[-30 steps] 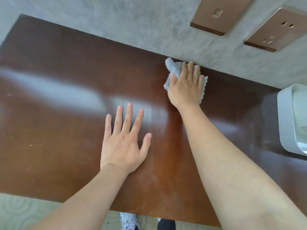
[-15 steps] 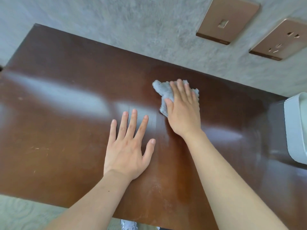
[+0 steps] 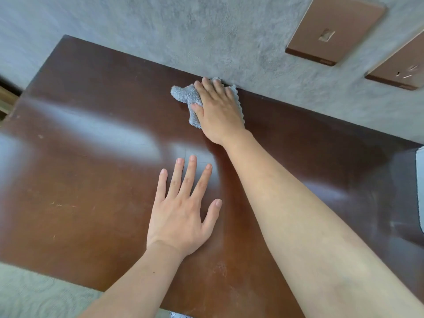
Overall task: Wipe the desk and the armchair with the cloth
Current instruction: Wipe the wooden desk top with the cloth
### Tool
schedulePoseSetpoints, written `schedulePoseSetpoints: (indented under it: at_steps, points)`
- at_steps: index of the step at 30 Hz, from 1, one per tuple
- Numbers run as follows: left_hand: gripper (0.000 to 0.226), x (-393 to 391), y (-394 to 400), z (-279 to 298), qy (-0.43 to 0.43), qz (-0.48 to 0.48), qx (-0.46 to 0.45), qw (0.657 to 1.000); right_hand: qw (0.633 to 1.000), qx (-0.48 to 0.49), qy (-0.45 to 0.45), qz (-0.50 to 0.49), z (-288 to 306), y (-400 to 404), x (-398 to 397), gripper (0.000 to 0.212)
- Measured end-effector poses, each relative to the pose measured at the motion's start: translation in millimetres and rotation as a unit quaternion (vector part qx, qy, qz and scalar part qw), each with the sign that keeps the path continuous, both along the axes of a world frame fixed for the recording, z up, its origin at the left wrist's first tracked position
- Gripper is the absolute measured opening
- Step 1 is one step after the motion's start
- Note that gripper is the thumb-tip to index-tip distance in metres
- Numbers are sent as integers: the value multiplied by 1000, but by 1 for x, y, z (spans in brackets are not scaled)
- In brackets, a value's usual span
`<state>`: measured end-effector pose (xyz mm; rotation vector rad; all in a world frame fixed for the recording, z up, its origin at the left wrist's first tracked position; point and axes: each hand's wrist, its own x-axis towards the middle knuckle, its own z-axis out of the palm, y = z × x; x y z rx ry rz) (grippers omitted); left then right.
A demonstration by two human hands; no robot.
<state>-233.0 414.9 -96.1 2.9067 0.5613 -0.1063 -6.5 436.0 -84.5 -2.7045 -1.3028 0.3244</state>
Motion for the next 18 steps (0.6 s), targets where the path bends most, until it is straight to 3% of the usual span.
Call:
schedulePoseSetpoints:
  at_steps: [7,18]
  points:
    - [65,-2,-1,-3,5,8,7,1000,991,29,-13,-130,-3,-92,-31,55]
    - [64,-1,-2,-3,18,30,20,999,971,-16,37,-236,4,-222,-250,67]
